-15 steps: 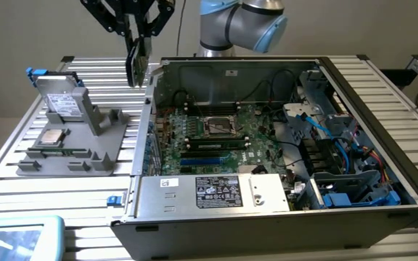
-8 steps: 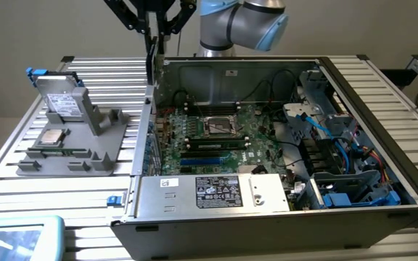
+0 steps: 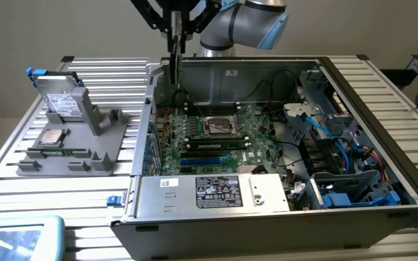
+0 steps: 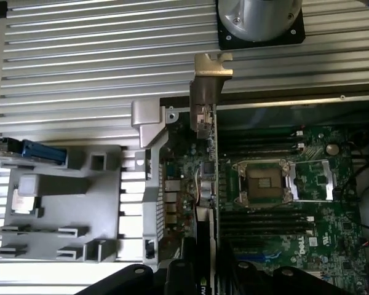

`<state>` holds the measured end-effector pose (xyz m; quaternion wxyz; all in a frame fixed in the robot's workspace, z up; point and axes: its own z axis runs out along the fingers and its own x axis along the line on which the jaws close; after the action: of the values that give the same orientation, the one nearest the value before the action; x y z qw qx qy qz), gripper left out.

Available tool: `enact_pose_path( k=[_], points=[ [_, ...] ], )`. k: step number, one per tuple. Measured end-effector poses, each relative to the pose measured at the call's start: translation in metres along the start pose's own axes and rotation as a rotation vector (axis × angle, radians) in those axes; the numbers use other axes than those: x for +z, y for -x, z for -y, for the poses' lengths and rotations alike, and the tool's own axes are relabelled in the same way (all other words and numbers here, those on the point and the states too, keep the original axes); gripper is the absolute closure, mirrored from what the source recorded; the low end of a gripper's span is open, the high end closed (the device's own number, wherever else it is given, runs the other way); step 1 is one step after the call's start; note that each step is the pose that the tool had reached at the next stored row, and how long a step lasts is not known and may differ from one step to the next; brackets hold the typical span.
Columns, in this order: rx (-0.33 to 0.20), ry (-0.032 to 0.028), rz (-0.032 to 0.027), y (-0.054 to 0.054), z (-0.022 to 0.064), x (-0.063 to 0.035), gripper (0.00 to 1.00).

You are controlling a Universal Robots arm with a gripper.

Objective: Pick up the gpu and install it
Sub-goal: 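Pick up the gpu and move the gpu toward the slot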

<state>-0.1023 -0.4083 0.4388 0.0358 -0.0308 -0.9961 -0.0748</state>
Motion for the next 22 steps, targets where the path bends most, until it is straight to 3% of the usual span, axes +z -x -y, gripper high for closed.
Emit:
enact_pose_path(
  k=[22],
  points=[
    [0.0,0.0001,-0.0012,0.099,-0.0067,-0.0067,0.73]
  ],
)
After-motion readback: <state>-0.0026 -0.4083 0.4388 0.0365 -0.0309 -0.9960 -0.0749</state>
